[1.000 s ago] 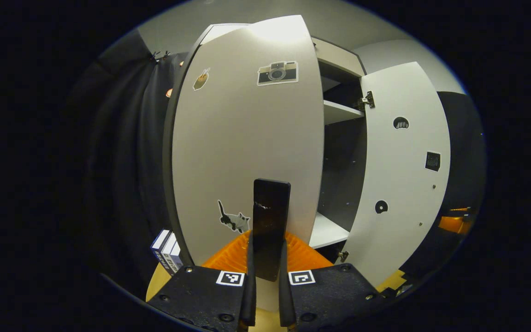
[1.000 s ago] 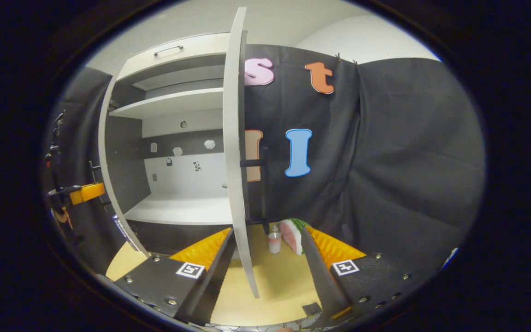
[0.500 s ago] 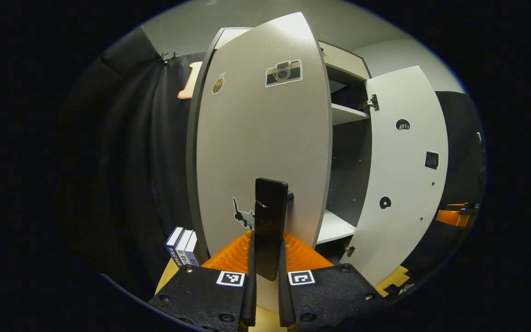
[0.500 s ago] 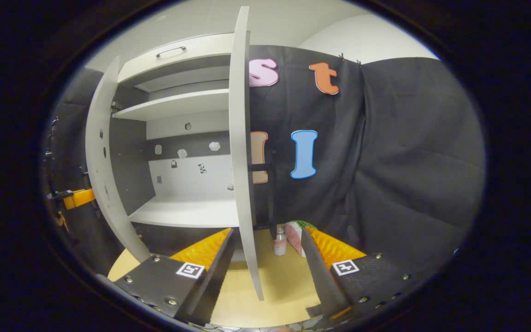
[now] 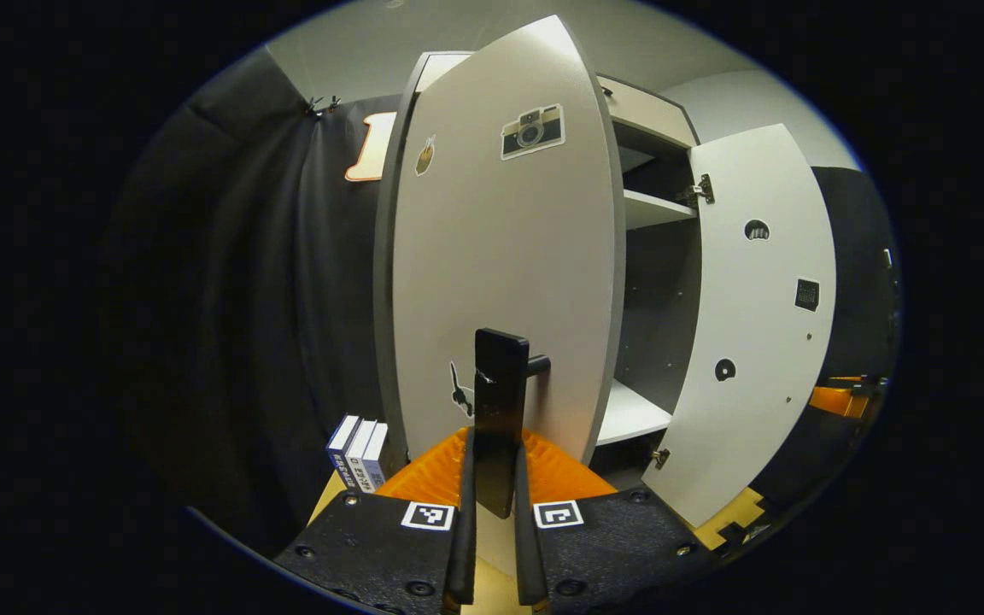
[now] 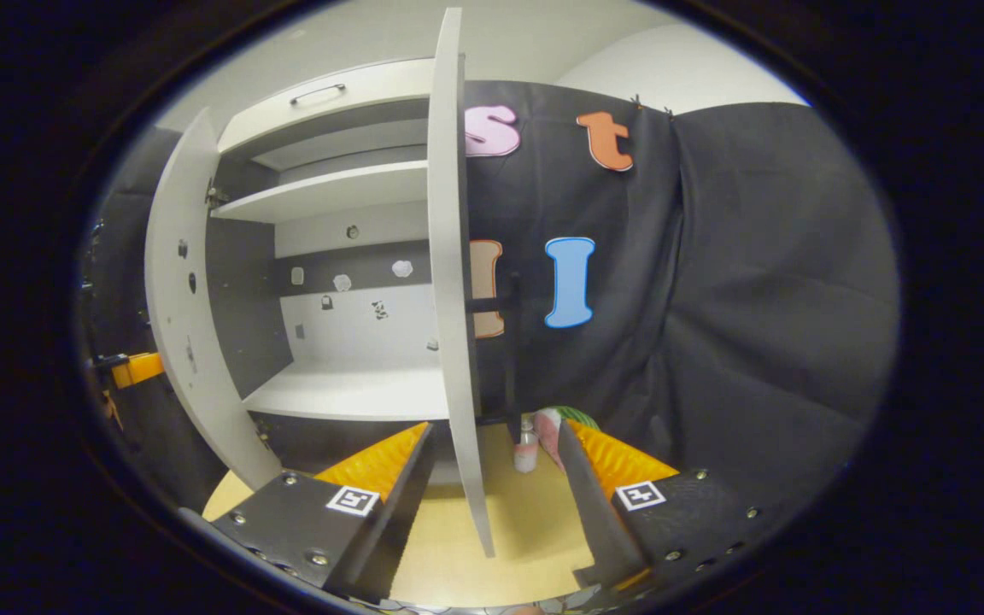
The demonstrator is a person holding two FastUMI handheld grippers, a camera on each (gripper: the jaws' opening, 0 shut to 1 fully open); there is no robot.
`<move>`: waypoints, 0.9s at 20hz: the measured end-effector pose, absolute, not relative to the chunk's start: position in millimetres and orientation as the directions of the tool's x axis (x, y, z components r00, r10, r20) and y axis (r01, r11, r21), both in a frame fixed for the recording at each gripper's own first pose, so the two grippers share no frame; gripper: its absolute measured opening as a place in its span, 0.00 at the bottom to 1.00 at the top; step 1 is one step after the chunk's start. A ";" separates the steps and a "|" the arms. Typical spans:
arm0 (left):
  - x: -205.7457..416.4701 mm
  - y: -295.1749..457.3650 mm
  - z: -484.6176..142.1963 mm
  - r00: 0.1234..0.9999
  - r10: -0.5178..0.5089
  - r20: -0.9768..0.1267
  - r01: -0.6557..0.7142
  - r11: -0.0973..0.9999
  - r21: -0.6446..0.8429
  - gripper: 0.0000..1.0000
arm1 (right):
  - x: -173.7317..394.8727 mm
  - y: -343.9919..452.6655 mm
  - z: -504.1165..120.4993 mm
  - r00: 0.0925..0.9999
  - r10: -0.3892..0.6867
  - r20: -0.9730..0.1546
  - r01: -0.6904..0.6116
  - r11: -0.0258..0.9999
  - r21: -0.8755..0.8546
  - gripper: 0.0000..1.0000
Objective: Open the right door of the double-door shoe cabinet with the right hand, and open the left door with the left hand.
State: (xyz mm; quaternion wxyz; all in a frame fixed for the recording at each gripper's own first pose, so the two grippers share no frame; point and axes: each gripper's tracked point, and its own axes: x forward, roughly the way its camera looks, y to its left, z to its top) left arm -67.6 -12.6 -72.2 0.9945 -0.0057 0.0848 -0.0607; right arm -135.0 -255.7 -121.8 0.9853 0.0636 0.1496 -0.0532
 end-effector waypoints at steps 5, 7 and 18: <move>-77.6 11.3 -71.1 0.981 -0.077 -0.177 0.077 0.997 -0.009 0.16 | -132.8 -254.1 -123.6 0.950 -0.078 -0.303 0.118 0.986 0.116 0.86; -80.2 20.9 -70.7 0.982 -0.057 -0.183 0.056 0.998 -0.008 0.12 | -131.4 -252.7 -125.3 0.950 -0.073 -0.305 0.113 0.987 0.116 0.86; -85.5 55.1 -69.8 0.981 -0.017 -0.196 0.015 1.000 -0.011 0.03 | -125.4 -239.8 -129.4 0.950 -0.045 -0.308 0.087 0.988 0.126 0.86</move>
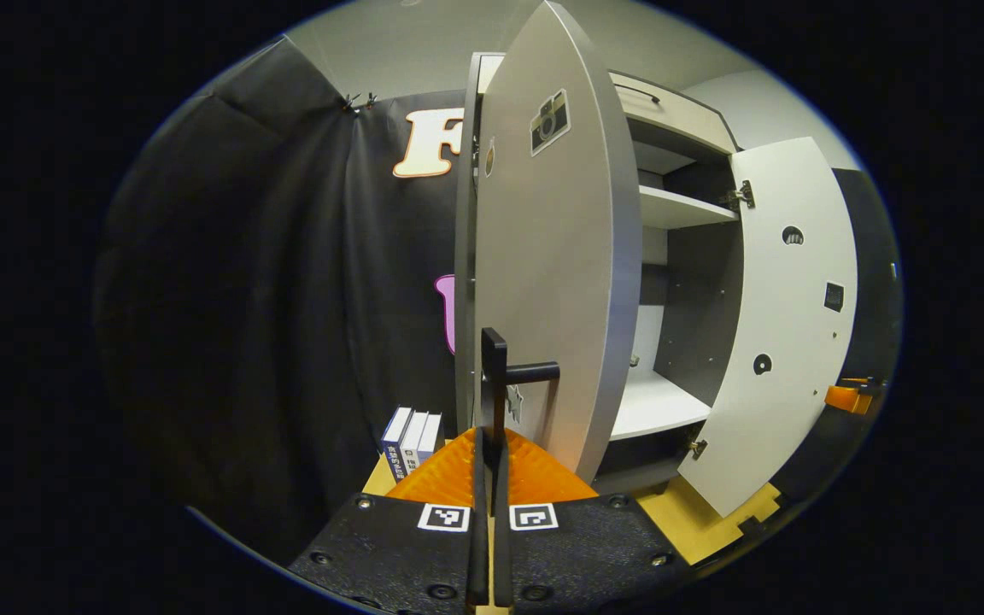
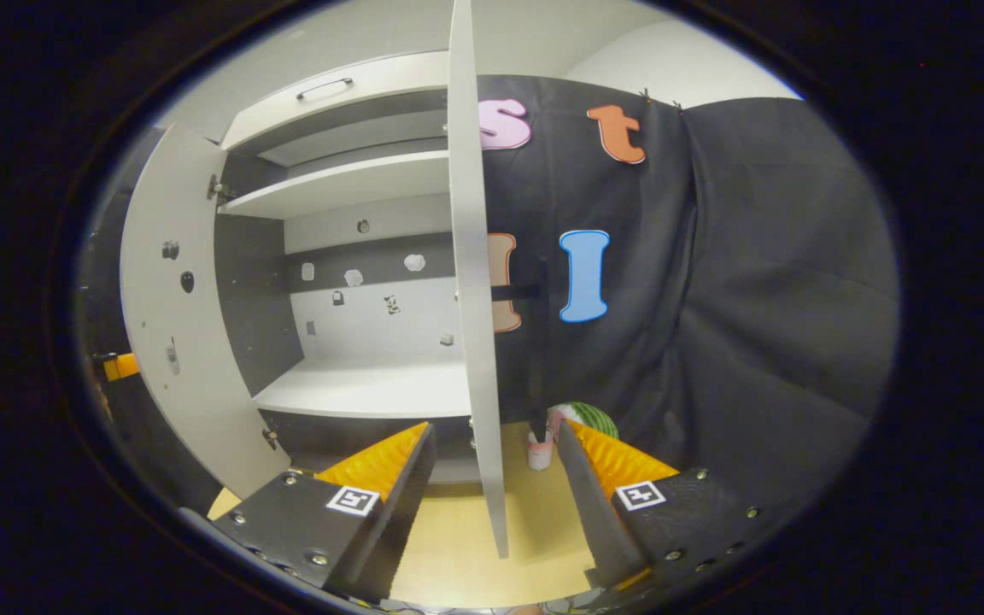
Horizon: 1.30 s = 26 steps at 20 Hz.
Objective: Open the right door of the double-door shoe cabinet with the right hand, and open the left door with the left hand.
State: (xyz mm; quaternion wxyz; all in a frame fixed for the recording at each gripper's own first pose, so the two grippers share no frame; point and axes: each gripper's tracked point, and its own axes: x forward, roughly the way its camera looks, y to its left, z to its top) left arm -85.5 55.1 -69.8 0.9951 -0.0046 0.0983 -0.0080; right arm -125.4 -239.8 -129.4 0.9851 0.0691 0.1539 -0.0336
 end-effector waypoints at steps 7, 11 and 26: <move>-85.4 69.9 -69.5 0.981 -0.001 -0.195 -0.002 1.000 -0.014 0.03 | -128.2 -244.2 -128.6 0.950 -0.061 -0.305 0.107 0.985 0.138 0.86; -85.9 80.2 -69.1 0.981 0.014 -0.192 -0.017 1.000 -0.011 0.01 | -129.0 -246.6 -128.4 0.950 -0.071 -0.304 0.120 0.982 0.145 0.86; -85.2 103.4 -68.9 0.982 -0.016 -0.188 0.004 0.998 -0.063 0.01 | -122.5 -242.3 -126.1 0.952 -0.082 -0.295 0.132 0.979 0.156 0.86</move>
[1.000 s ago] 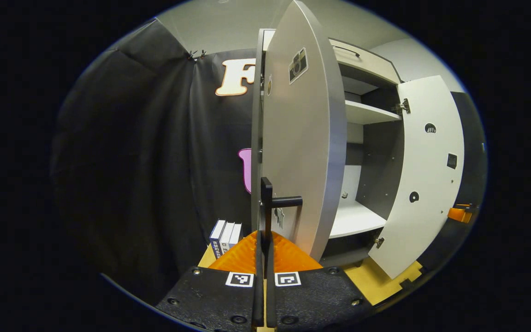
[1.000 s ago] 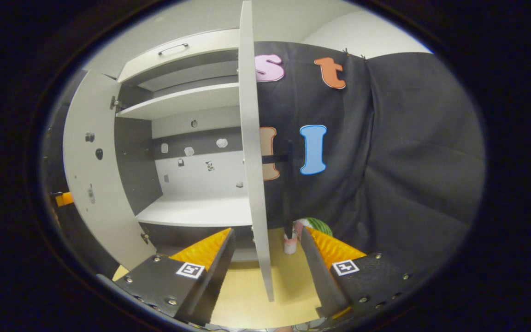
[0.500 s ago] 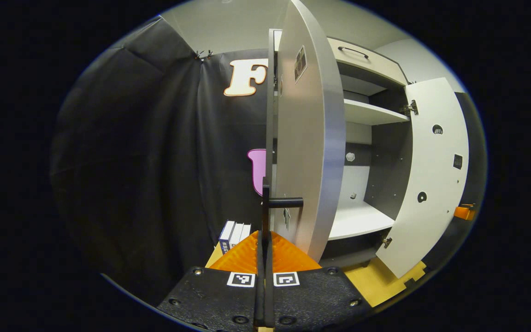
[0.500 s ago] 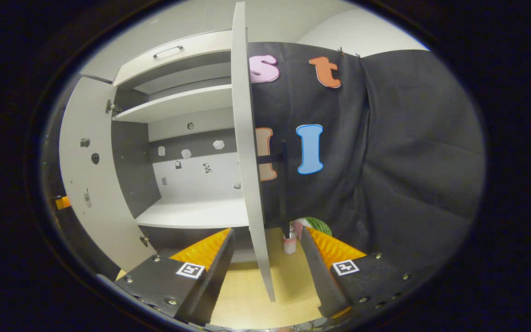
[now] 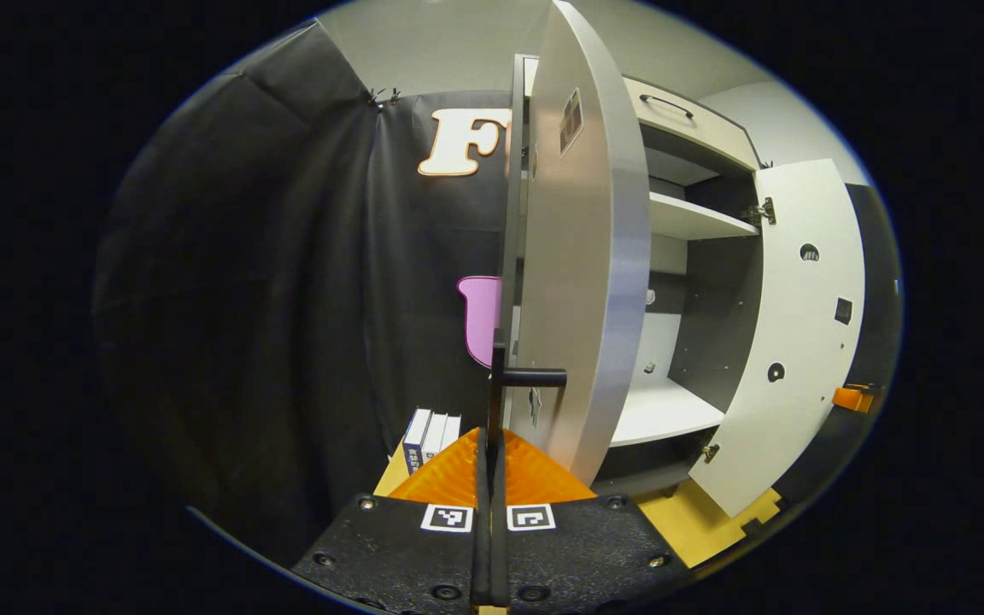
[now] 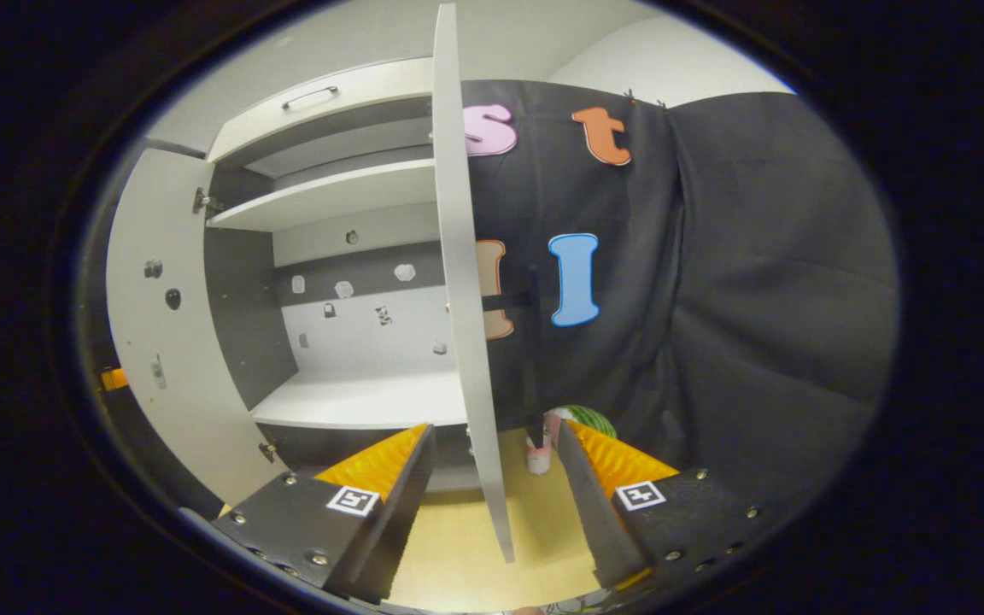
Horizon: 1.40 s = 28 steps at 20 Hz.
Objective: Open the right door of the double-door shoe cabinet with the right hand, and open the left door with the left hand.
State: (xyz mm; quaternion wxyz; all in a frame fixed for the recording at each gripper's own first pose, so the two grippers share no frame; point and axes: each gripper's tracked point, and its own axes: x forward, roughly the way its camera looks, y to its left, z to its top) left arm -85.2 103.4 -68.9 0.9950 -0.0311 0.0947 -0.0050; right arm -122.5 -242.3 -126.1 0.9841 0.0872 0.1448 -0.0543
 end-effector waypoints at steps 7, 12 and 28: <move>-90.8 106.0 -65.9 0.983 -0.016 -0.181 0.007 0.999 -0.050 0.07 | -123.4 -245.8 -131.3 0.950 -0.084 -0.302 0.141 0.975 0.173 0.86; -101.1 115.1 -64.5 0.984 0.008 -0.178 -0.018 0.998 -0.052 0.20 | -123.2 -243.1 -133.4 0.950 -0.070 -0.305 0.129 0.976 0.177 0.86; -151.2 78.7 -23.3 0.990 0.055 -0.133 -0.052 0.998 0.025 0.93 | -140.8 -155.9 -82.3 0.968 0.058 -0.243 -0.038 0.996 0.086 0.86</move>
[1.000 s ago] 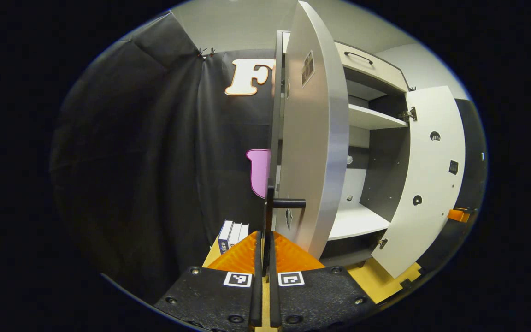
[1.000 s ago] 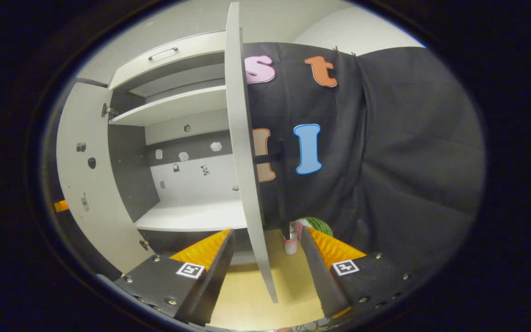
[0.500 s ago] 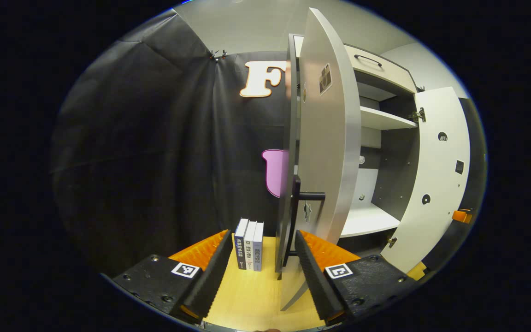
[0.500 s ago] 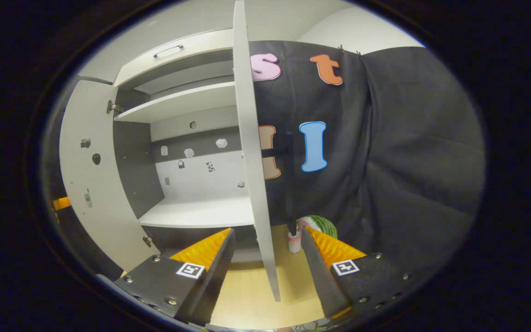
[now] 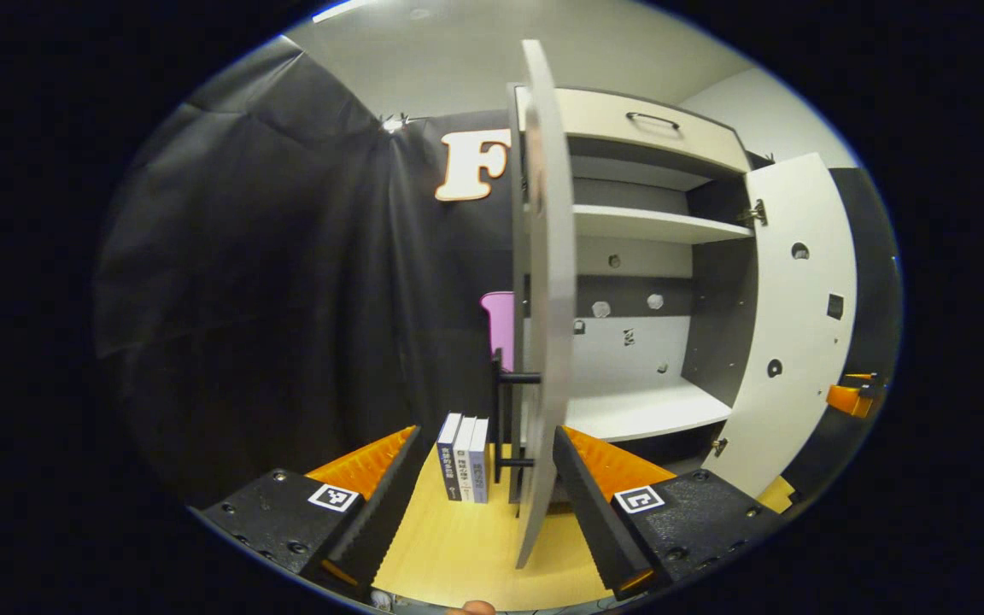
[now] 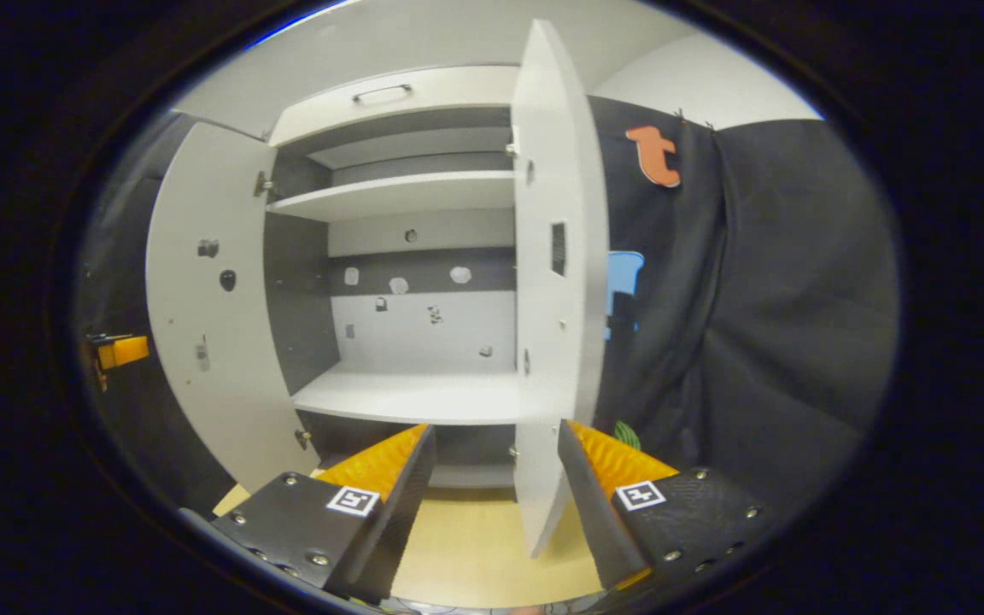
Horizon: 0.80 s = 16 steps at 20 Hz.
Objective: Open the right door of the double-door shoe cabinet with the right hand, and open the left door with the left hand.
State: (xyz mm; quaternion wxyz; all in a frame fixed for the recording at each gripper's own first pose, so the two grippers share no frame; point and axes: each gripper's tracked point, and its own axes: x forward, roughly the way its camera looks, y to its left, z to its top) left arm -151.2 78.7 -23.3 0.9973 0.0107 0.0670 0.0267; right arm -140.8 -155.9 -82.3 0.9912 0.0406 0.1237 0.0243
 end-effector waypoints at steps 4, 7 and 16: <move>-142.7 21.4 -1.5 0.994 -0.079 -0.080 0.079 0.997 -0.007 0.93 | -134.9 -99.8 -52.1 0.965 0.170 -0.200 -0.146 0.981 0.131 0.85; -127.1 -15.0 6.1 0.986 -0.158 -0.057 0.157 0.987 -0.016 0.88 | -127.2 -67.7 -29.9 0.961 0.231 -0.152 -0.209 0.966 0.151 0.82; -89.5 -71.1 26.9 0.971 -0.239 -0.008 0.239 0.971 -0.008 0.93 | -98.3 -42.9 6.4 0.966 0.246 -0.075 -0.229 0.957 0.179 0.85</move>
